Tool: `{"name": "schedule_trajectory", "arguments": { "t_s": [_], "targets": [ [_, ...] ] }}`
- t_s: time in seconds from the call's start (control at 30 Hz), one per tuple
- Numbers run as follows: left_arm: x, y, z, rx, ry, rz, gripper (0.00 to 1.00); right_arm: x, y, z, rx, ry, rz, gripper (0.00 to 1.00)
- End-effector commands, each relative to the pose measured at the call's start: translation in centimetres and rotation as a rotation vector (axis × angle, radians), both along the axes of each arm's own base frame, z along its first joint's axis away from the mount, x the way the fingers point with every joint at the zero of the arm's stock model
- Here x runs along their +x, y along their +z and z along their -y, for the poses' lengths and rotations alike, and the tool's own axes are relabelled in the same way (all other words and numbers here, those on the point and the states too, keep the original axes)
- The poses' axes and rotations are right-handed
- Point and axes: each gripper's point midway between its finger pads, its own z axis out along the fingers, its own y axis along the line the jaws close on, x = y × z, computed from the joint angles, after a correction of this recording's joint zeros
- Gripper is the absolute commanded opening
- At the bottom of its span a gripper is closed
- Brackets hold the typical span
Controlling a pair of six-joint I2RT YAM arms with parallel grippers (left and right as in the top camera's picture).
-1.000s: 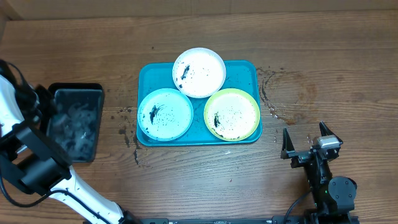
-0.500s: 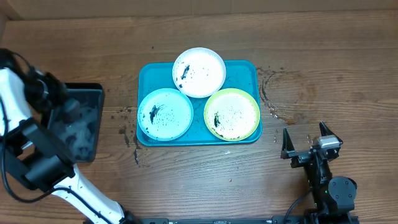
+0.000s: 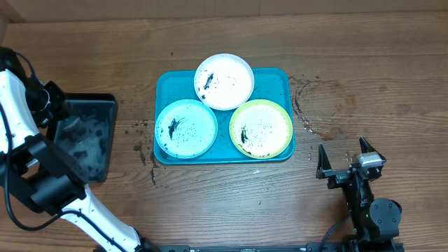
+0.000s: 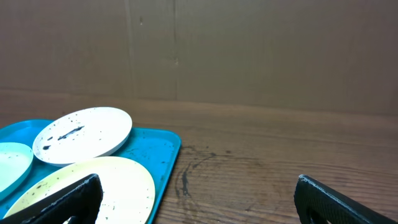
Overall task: Clean dirty plates on tray and stack at the side
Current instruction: 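Lift the sponge with the left gripper and carry it to the light-blue plate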
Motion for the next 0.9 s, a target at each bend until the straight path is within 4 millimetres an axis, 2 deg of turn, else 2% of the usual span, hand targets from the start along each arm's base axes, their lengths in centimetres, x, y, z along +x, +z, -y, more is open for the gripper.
{"name": "schedule_trajectory", "arguments": {
  "t_s": [0.0, 0.1, 0.2, 0.3, 0.47, 0.57, 0.73, 0.83, 0.87],
  "targets": [
    [-1.7, -3.1, -0.1, 0.054, 0.039, -0.095, 0.04, 0.0, -0.3, -0.1, -0.003, 0.007, 0.000, 1.00],
    [-2.8, -5.7, 0.8, 0.028, 0.030, -0.136, 0.04, 0.0, -0.3, -0.1, -0.003, 0.007, 0.000, 1.00],
    [-3.3, -5.9, 1.0, 0.018, 0.031, -0.150, 0.04, 0.0, -0.3, -0.1, -0.003, 0.007, 0.000, 1.00],
    [-3.0, -4.3, 0.7, 0.020, 0.038, -0.143, 0.04, 0.0, -0.3, -0.1, -0.003, 0.007, 0.000, 1.00],
    [-2.2, -0.4, 0.2, 0.040, 0.039, -0.107, 0.04, 0.0, -0.3, -0.1, -0.003, 0.007, 0.000, 1.00],
    [-2.9, -0.9, -0.7, 0.106, 0.024, -0.159, 0.04, 0.0, -0.3, -0.1, -0.003, 0.007, 0.000, 1.00],
    [-3.2, -2.8, 1.4, 0.007, 0.021, -0.163, 0.04, 0.0, -0.3, -0.1, -0.003, 0.007, 0.000, 1.00],
    [-3.4, -2.3, 1.1, 0.024, 0.013, -0.172, 0.04, 0.0, -0.3, -0.1, -0.003, 0.007, 0.000, 1.00],
    [-3.2, -1.1, 0.8, 0.028, 0.023, -0.160, 0.04, 0.0, -0.3, -0.1, -0.003, 0.007, 0.000, 1.00]
  ]
}}
